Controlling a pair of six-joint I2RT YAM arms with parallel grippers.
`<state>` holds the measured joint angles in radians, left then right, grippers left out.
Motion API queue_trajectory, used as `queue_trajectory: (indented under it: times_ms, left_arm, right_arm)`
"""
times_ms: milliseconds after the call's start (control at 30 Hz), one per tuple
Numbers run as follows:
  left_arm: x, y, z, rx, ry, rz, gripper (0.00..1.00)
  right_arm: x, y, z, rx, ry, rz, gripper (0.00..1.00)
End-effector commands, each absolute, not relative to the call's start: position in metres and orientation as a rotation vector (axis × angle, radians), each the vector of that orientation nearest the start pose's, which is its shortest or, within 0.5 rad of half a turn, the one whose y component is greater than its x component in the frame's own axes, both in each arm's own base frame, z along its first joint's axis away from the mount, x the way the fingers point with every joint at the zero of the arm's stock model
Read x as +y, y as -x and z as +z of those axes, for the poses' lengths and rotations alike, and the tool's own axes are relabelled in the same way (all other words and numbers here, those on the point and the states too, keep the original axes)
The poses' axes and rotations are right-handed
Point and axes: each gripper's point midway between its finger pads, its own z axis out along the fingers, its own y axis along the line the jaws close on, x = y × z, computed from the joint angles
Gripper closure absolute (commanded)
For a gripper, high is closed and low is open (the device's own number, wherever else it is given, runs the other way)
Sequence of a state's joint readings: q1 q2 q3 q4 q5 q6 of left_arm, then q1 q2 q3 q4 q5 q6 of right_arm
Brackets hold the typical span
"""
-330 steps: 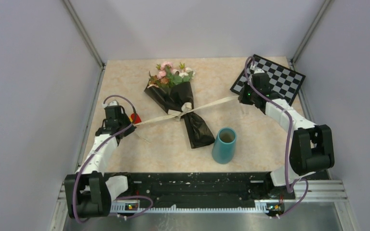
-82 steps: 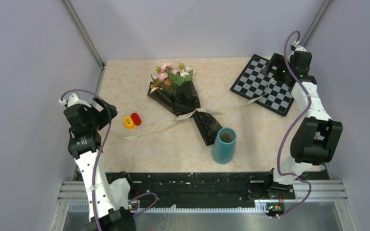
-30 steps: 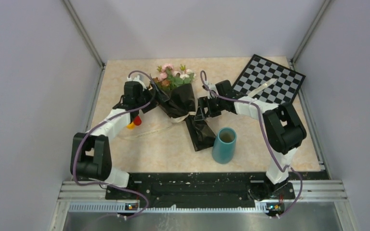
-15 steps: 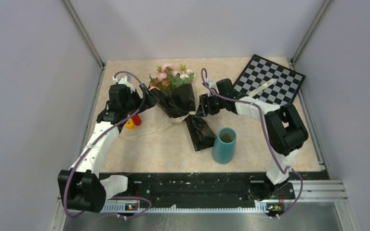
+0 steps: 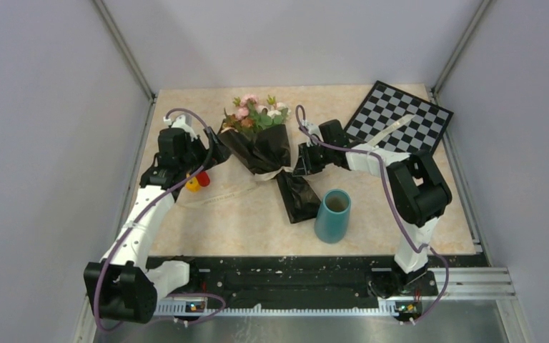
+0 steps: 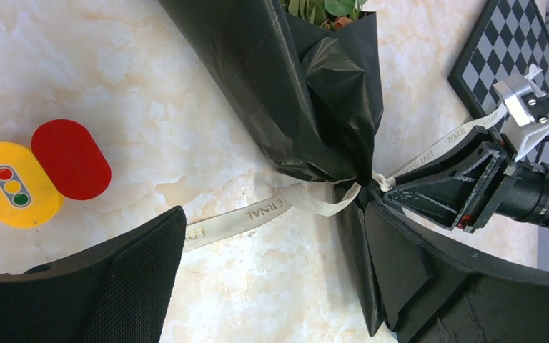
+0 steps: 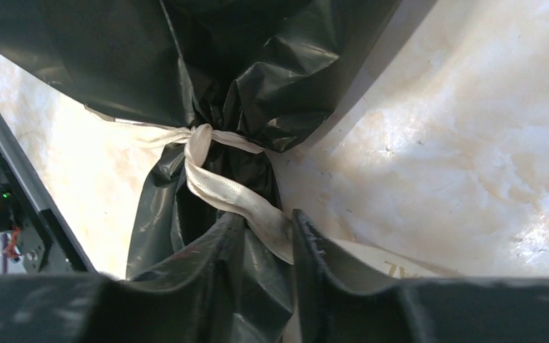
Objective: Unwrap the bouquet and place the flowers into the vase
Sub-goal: Untie the ribbon from the wrapping paper.
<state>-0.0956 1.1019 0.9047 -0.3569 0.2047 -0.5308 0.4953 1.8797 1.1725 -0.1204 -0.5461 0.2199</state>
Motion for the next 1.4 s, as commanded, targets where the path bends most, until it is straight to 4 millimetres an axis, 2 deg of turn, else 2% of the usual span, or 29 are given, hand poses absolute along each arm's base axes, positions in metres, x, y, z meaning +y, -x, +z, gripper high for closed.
queue_trajectory:
  times_ms: [0, 133, 300, 533, 567, 633, 667, 1000, 1367]
  left_arm:
    - [-0.088, -0.332, 0.199, 2.134, 0.332, -0.589, 0.01]
    - [-0.089, -0.331, 0.199, 2.131, 0.335, -0.595, 0.01]
    - [-0.087, -0.331, 0.197, 2.134, 0.334, -0.59, 0.01]
    - [-0.086, -0.329, 0.195, 2.14, 0.332, -0.587, 0.01]
    - [-0.086, -0.329, 0.195, 2.141, 0.33, -0.587, 0.01]
    - [-0.086, -0.329, 0.195, 2.14, 0.331, -0.585, 0.01]
    - [-0.086, -0.329, 0.194, 2.14, 0.33, -0.587, 0.01]
    - [-0.097, -0.329, 0.187, 2.157, 0.302, -0.666, 0.01]
    - [-0.105, -0.33, 0.185, 2.156, 0.292, -0.724, 0.01]
  right_arm:
    - [0.308, -0.351, 0.09, 2.303, 0.651, 0.996, 0.81]
    - [0.307, -0.352, 0.106, 2.284, 0.66, 0.983, 0.86]
    - [0.306, -0.354, 0.121, 2.271, 0.668, 0.966, 0.84]
    - [0.306, -0.358, 0.131, 2.263, 0.665, 0.95, 0.83]
    - [0.306, -0.359, 0.134, 2.257, 0.666, 0.947, 0.86]
    - [0.307, -0.36, 0.14, 2.243, 0.666, 0.947, 0.99]
    - [0.308, -0.361, 0.144, 2.236, 0.663, 0.948, 1.0]
    - [0.327, -0.365, 0.185, 2.144, 0.668, 0.963, 1.0]
    - [0.341, -0.361, 0.197, 2.122, 0.704, 0.983, 1.0]
